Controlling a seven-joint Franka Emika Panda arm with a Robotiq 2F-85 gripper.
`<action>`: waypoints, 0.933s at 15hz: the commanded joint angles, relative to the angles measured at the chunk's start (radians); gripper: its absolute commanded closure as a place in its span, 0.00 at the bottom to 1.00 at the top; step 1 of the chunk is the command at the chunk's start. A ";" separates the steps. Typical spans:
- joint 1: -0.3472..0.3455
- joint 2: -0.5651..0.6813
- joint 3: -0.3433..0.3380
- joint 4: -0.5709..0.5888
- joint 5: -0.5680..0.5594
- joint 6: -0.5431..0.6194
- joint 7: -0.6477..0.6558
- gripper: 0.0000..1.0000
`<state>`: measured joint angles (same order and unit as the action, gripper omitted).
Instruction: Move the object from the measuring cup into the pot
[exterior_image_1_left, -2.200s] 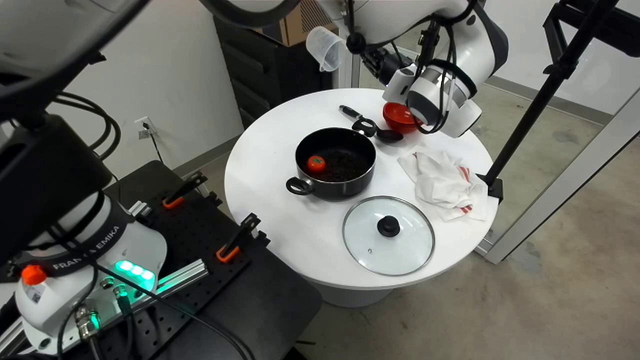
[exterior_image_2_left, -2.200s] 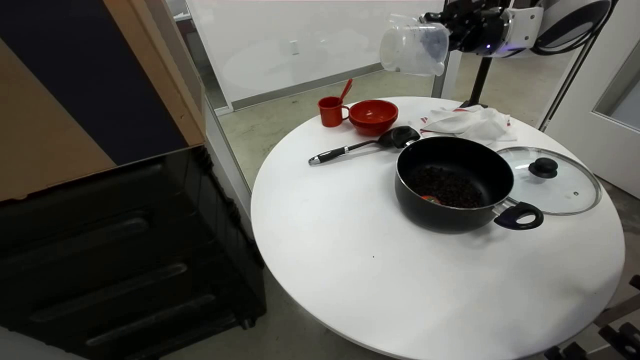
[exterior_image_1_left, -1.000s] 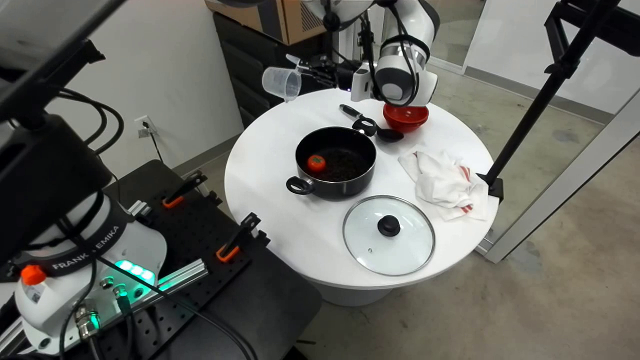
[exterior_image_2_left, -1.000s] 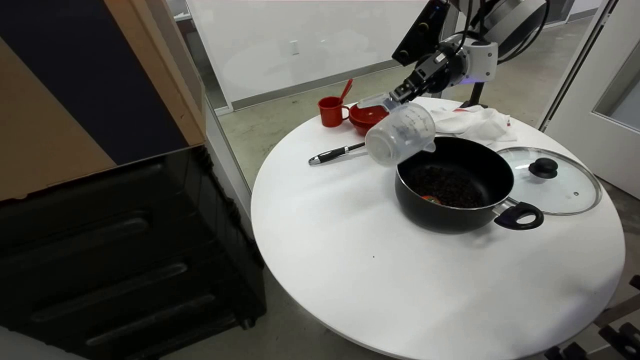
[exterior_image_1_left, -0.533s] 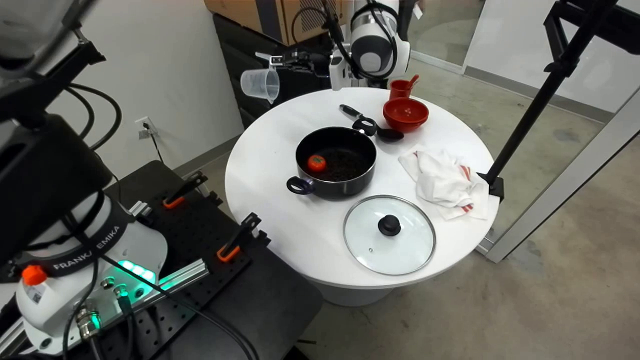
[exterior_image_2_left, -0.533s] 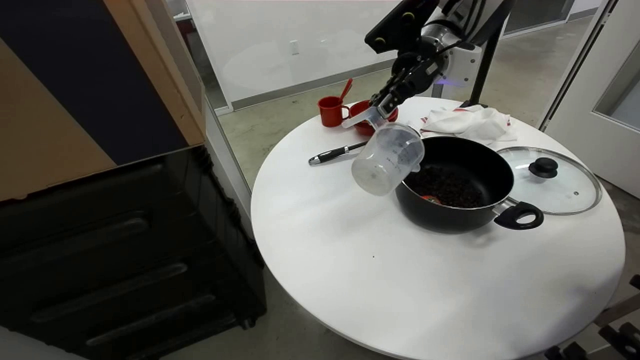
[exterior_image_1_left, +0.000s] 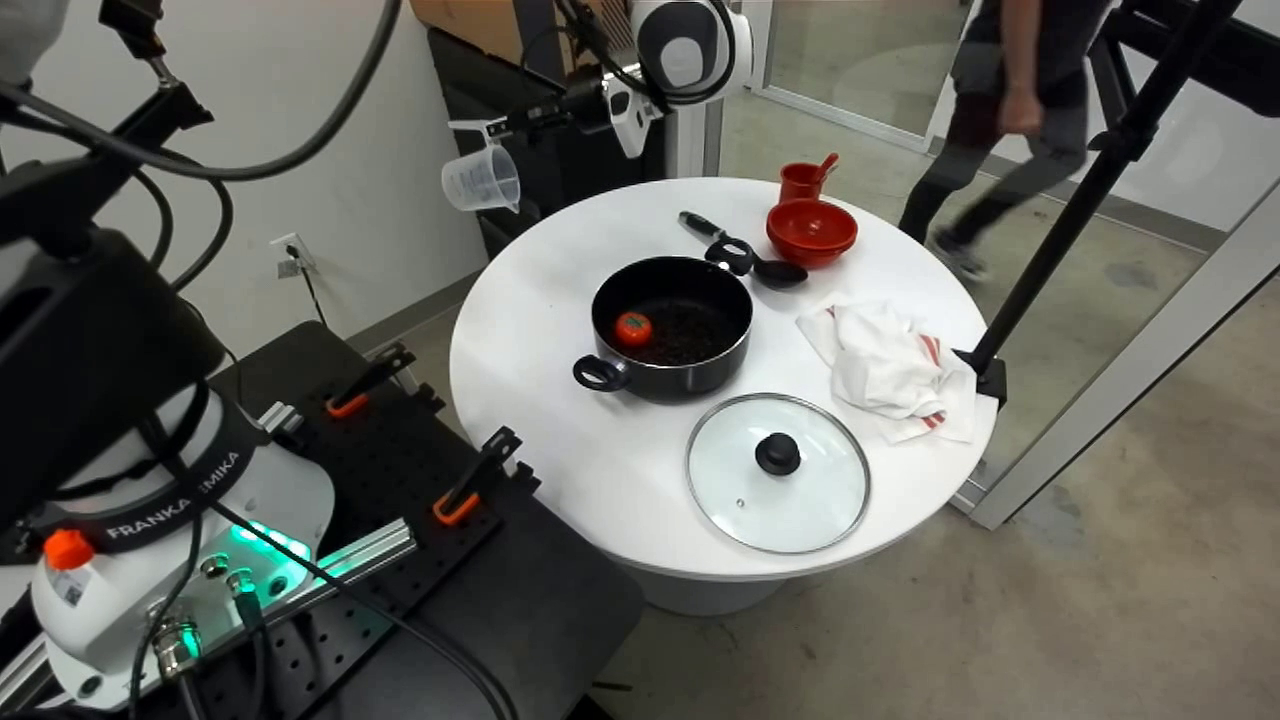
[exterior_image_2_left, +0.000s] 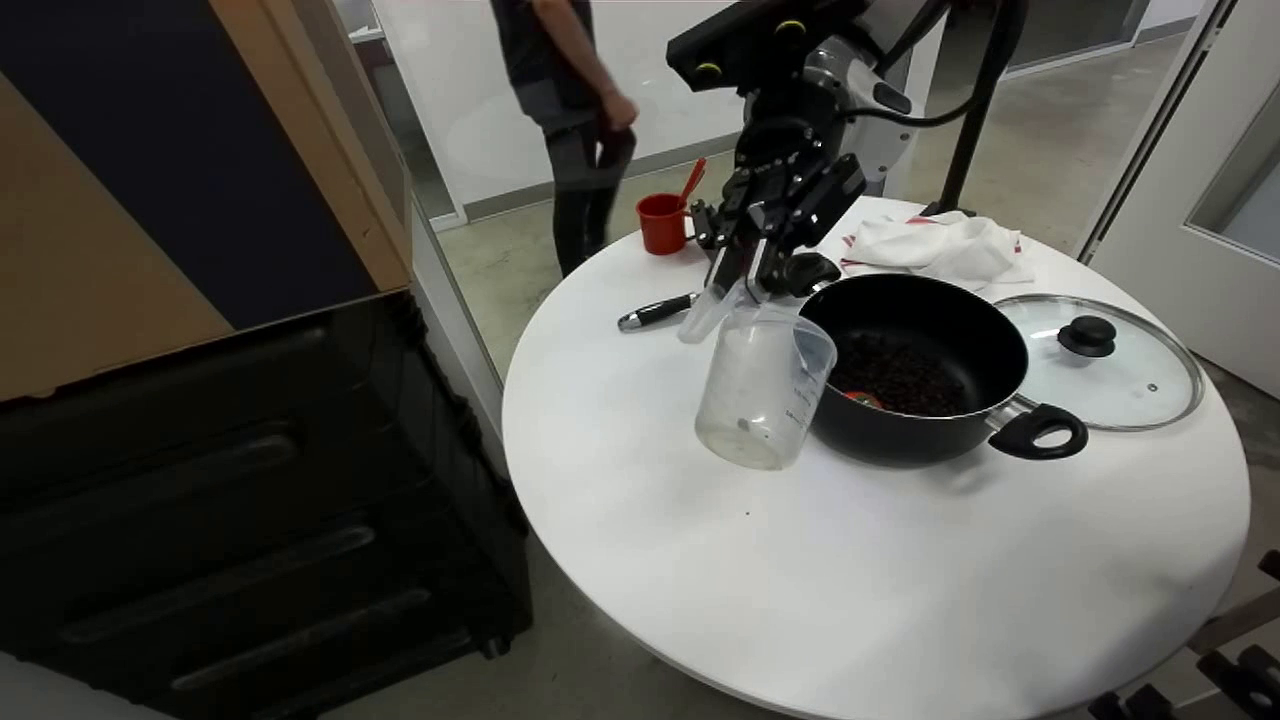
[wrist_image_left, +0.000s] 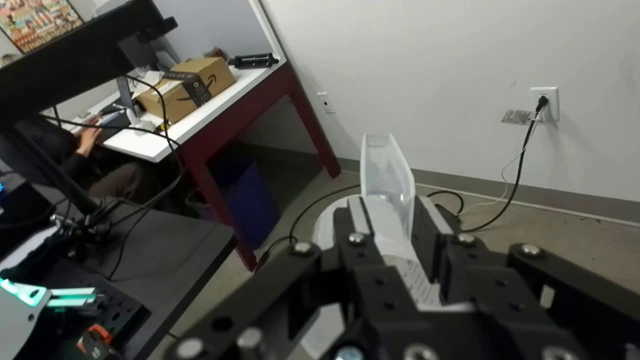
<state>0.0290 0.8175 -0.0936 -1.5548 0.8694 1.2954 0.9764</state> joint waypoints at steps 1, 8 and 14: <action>0.035 -0.082 0.005 -0.082 -0.093 0.074 -0.161 0.93; 0.043 -0.136 0.046 -0.120 -0.155 0.228 -0.432 0.93; 0.019 -0.111 0.094 -0.119 -0.054 0.372 -0.689 0.93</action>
<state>0.0612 0.7159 -0.0231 -1.6435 0.7904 1.5877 0.4242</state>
